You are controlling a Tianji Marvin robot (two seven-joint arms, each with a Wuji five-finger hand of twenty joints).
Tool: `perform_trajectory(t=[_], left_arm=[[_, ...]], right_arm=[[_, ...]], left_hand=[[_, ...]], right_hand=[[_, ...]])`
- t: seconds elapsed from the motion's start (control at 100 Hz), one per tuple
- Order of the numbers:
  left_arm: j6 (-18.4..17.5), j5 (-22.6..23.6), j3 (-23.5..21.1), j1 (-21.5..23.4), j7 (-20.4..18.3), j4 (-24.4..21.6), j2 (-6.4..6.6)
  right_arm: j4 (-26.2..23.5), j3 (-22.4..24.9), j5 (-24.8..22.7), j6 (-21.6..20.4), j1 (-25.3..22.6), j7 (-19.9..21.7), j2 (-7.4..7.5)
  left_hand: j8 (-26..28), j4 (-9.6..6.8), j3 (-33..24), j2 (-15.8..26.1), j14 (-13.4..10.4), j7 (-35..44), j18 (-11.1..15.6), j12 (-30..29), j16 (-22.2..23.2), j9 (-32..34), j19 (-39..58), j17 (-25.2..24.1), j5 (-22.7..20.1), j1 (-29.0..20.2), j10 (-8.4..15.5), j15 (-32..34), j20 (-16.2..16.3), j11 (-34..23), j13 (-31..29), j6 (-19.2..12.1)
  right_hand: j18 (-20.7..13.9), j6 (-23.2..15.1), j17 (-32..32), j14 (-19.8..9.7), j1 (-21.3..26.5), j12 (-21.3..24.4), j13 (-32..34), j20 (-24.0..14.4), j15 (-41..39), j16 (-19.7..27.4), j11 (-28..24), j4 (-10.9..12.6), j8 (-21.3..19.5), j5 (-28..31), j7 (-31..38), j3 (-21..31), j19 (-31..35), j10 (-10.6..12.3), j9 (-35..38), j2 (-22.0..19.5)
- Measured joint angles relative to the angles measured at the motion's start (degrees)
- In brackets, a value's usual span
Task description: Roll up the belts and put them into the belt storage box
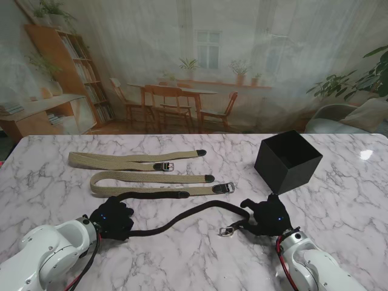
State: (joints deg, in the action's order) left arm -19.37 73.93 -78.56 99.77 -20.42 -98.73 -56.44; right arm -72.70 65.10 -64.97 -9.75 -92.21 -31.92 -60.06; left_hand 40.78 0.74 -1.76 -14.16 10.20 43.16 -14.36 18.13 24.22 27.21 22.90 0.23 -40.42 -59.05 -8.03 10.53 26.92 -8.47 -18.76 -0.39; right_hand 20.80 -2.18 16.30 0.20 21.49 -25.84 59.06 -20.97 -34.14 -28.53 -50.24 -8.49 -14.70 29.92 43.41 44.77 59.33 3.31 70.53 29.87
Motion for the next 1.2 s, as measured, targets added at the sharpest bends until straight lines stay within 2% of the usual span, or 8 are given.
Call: perform_trajectory(t=[0.16, 0.27, 0.43, 0.73, 0.87, 0.95, 1.05, 1.2], left_arm=[[-0.3, -0.6, 0.4, -0.4, 0.0, 0.4, 0.04], [-0.6, -0.8, 0.6, -0.6, 0.2, 0.6, 0.05], [-0.7, -1.2, 0.6, -0.7, 0.1, 0.6, 0.05], [-0.6, -1.2, 0.7, -0.5, 0.4, 0.6, 0.05], [-0.6, -1.2, 0.7, -0.5, 0.5, 0.6, 0.05], [-0.6, -1.2, 0.5, -0.3, 0.6, 0.5, 0.04], [-0.6, -1.0, -0.1, 0.2, 0.9, 0.4, -0.05], [-0.6, 0.0, -1.2, 1.0, 1.2, 0.1, -0.15]], right_arm=[[-1.9, -0.2, 0.3, 1.6, 0.0, 4.2, 0.09], [-3.4, -0.5, -0.2, 3.4, -0.3, 7.2, 0.23], [-5.8, -0.6, -1.3, 5.8, -1.4, 10.7, 0.37], [-5.9, -3.5, 1.1, 7.3, -0.5, 10.8, 0.26], [-5.1, -4.7, 3.2, 8.1, 0.3, 9.5, -0.48], [-4.6, -5.0, 3.2, 8.4, 0.5, 8.1, -0.86], [-4.4, -4.8, 3.0, 8.4, 0.5, 6.4, -1.14], [-4.7, -3.3, 3.0, 8.5, -0.5, 5.8, -1.44]], left_hand=[[0.0, 0.00, 0.0, -0.1, 0.0, 0.6, 0.0, 0.0, 0.0, 0.0, 0.0, -0.3, -0.6, 0.0, 0.0, 0.0, -0.5, 0.0, 0.0, 0.1], [0.0, 0.00, 0.0, -0.2, -0.1, 0.7, 0.0, 0.0, 0.4, 0.0, 0.0, -0.3, -0.8, 0.0, 0.0, 0.0, -0.6, 0.0, 0.0, 0.1], [0.0, 0.00, 0.0, -0.2, -0.1, 0.9, 0.0, 0.0, 0.4, 0.0, 0.0, -0.3, -0.8, 0.0, 0.1, 0.0, -0.6, 0.0, 0.0, 0.1], [0.1, 0.00, 0.0, -0.2, -0.1, 1.1, 0.0, 0.0, 0.4, 0.0, 0.0, -0.3, -0.8, 0.0, 0.6, 0.0, -0.6, 0.0, 0.0, 0.1], [0.1, 0.00, 0.0, -0.2, -0.1, 1.1, 0.0, 0.0, 0.4, 0.0, 0.0, -0.4, -0.8, 0.0, 0.6, 0.0, -0.6, 0.0, 0.0, 0.1], [0.1, 0.00, 0.0, -0.2, -0.1, 1.1, 0.0, 0.0, 0.4, 0.0, 0.0, -0.4, -0.6, 0.0, 0.6, 0.0, -0.6, 0.0, 0.0, 0.1], [0.1, 0.00, 0.0, -0.2, -0.1, 1.1, 0.0, 0.0, 0.4, 0.0, 0.0, -0.4, -0.1, 0.0, 0.6, 0.0, -0.6, 0.0, 0.0, 0.0], [0.1, 0.00, 0.0, -0.2, -0.2, 0.7, 0.0, 0.0, 0.4, 0.0, 0.0, -0.4, -0.1, 0.0, 0.6, 0.0, -0.6, 0.0, -1.3, -0.6]], right_hand=[[2.0, -7.9, -2.7, 1.0, -1.4, -3.1, -4.8, 0.0, -4.8, -2.8, 0.1, 0.0, -0.6, -0.5, -0.5, -3.2, -2.5, -1.5, -9.7, -0.5], [2.4, -7.6, -4.6, 1.1, -2.6, -6.4, -13.1, -1.4, -5.2, -2.9, 1.5, 0.5, -2.0, -4.0, -3.3, -7.4, -4.3, -3.4, -23.5, -1.0], [2.7, 2.9, -6.3, 1.7, -6.6, -5.6, -20.9, -2.8, -6.1, -2.3, 5.0, 1.3, -2.7, -5.9, -8.3, -10.3, -5.4, -6.4, -38.1, -0.9], [2.8, -2.7, -8.0, 3.3, -6.9, 2.5, -25.8, -3.5, -2.8, 0.1, 11.7, 1.3, -11.8, -5.6, -4.0, -10.7, -5.9, -10.4, -44.8, -0.8], [2.8, -10.3, -8.9, 3.3, 2.5, 3.9, -24.8, -3.5, -2.8, 1.1, 11.7, 1.8, -17.2, 1.7, 5.1, -20.0, -6.4, -10.4, -44.7, -5.1], [2.8, -14.8, -9.0, 3.2, 11.2, 4.5, -24.5, -3.5, -2.8, 1.5, 11.7, 2.4, -10.6, 5.4, 12.7, -29.1, -6.5, -10.1, -42.1, -6.9], [2.8, -16.5, -8.8, 3.1, 8.3, 4.4, -22.4, -3.5, -2.8, 1.5, 11.8, -3.7, -7.0, 9.2, 16.9, -8.1, -6.6, -6.5, -33.5, -3.5], [2.8, -14.6, -6.4, 1.2, 7.3, 2.2, -14.7, -3.5, -3.1, 1.6, 9.5, -7.0, -6.8, 10.2, 17.0, -0.9, -6.1, -2.2, -13.5, -1.0]])
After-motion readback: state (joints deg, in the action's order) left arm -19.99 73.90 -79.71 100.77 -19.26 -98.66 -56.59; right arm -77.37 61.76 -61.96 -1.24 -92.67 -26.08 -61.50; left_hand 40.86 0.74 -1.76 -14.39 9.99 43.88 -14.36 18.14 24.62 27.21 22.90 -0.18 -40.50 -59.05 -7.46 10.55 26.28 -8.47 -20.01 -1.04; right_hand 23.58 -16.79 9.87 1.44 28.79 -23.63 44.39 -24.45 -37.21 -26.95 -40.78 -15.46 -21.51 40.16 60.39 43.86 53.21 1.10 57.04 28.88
